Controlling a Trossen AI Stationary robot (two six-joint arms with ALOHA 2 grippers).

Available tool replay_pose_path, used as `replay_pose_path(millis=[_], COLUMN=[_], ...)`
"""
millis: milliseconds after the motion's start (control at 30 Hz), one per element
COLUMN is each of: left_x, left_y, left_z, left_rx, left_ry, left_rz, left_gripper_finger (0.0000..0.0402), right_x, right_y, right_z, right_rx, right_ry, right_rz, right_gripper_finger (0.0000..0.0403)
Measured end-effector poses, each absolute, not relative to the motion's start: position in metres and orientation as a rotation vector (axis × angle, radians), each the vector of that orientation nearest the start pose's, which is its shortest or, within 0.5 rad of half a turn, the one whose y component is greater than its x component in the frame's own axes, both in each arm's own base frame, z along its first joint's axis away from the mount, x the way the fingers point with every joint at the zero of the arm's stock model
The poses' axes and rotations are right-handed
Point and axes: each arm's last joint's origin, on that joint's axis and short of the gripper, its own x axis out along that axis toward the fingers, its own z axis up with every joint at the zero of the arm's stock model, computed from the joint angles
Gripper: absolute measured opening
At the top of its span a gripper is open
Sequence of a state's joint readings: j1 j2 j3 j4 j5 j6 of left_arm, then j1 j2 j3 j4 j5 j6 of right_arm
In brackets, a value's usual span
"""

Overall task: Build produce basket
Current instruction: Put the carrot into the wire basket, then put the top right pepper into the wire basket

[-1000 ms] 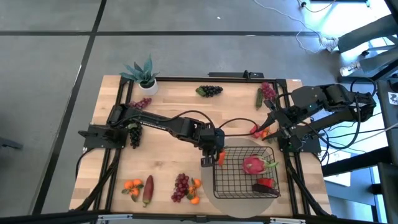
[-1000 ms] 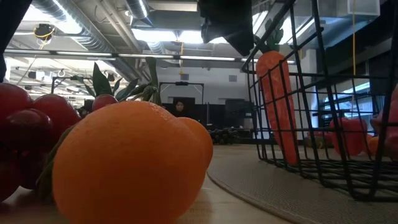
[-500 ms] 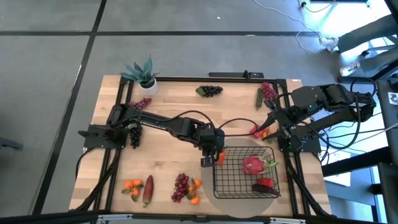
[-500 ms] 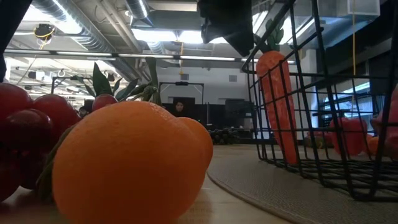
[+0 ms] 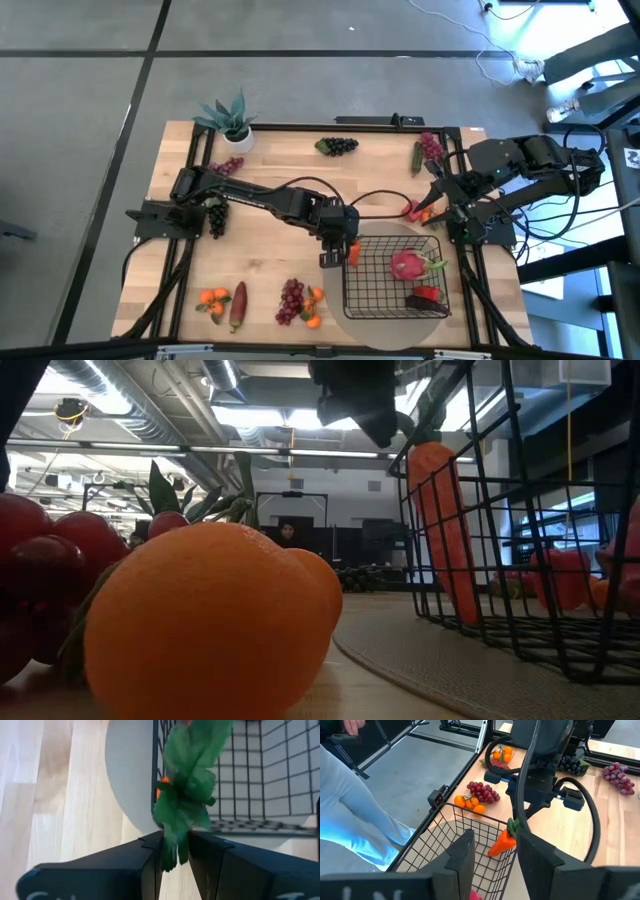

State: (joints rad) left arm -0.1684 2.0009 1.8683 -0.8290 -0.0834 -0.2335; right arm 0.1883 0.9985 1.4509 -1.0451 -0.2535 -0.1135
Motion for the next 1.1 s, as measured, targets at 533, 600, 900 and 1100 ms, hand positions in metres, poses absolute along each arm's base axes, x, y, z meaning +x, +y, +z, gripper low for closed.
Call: replay_pose_path(millis=[533, 600, 900, 1100], left_x=[0.418, 0.418, 0.407, 0.394], left_y=[-0.068, -0.068, -0.066, -0.063], left_z=[0.312, 0.314, 0.332, 0.347], left_rx=[-0.088, -0.09, -0.08, -0.085], left_ry=[0.924, 0.913, 0.874, 0.851], left_rz=[0.037, 0.036, 0.065, 0.116], left_gripper_finger=[0.0069, 0.0069, 0.0069, 0.0069], right_x=[0.146, 0.146, 0.145, 0.139], right_y=[0.035, 0.035, 0.035, 0.034], right_z=[0.433, 0.432, 0.431, 0.432], right_rx=[-0.088, -0.088, -0.088, -0.062], right_ry=[0.577, 0.578, 0.597, 0.598], right_rz=[0.462, 0.462, 0.463, 0.453], right_gripper_finger=[0.0129, 0.0129, 0.0129, 0.0129])
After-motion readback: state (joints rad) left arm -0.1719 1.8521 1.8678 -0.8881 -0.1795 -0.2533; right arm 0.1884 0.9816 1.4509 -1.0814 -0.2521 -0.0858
